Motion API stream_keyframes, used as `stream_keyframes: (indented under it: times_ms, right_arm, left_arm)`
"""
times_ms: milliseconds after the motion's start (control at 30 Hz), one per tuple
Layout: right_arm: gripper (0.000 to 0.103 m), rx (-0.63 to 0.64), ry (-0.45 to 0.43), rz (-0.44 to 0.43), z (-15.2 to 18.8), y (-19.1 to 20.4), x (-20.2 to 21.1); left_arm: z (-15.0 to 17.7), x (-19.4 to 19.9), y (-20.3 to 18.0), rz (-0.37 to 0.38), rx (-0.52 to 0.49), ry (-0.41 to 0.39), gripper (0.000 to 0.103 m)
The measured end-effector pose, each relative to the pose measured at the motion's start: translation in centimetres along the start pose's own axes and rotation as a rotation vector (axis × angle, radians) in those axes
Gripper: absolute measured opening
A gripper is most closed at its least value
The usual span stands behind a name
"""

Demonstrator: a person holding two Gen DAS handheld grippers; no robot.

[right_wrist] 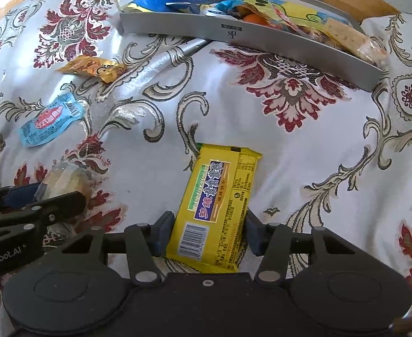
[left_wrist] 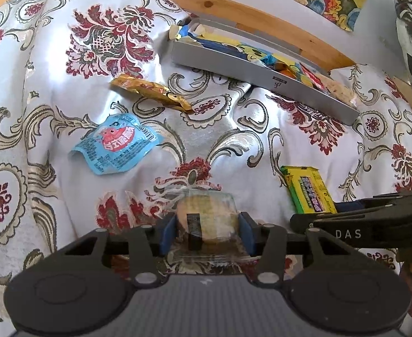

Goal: Organize snacks
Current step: 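Lift the bun and yellow bar and carry both toward the grey tray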

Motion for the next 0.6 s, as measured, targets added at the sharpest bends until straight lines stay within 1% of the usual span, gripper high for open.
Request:
stream_keyframes:
  times_ms: [67, 133, 200, 333, 467, 600]
  right_arm:
    - [0.053, 0.024, -0.017, 0.007, -0.1, 0.3, 0.3]
    - [0.051, 0.074, -0.049, 0.012, -0.5, 1.1, 0.7]
    - [0.051, 0.146, -0.073, 0.029, -0.7, 2.1, 1.0]
    - [0.05, 0.287, -0.092, 0.079, -0.9, 3.7, 1.2]
    - [0.048, 0.316, -0.118, 0.099, -1.1, 3.7, 1.7]
    - [0.047, 0.362, -0.154, 0.15, -1.4, 3.9, 2.5]
  left_arm:
    - [0.0, 0.2, 0.1, 0.0, 0.001, -0.004, 0.051]
    - [-0.1, 0.6, 0.1, 0.0, 0.003, -0.016, 0.051]
    - [-0.2, 1.0, 0.0, 0.002, -0.001, -0.031, 0.051]
    - [-0.1, 1.4, -0.3, -0.007, -0.024, -0.048, 0.051]
    - [-0.2, 2.0, -0.2, -0.019, -0.022, -0.078, 0.05]
    - [-0.7, 2.7, 0.1, -0.022, -0.016, -0.122, 0.05]
Point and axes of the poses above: each gripper's, at about its wrist camera, not at the fingertips, and x roughly against the way its jaws point, y to its left, z to its underside, the point moved 5 cm from there along -x, roughly the way its jaws point, and after that the axes turned 14 degrees about x, right-handed, at the moved point
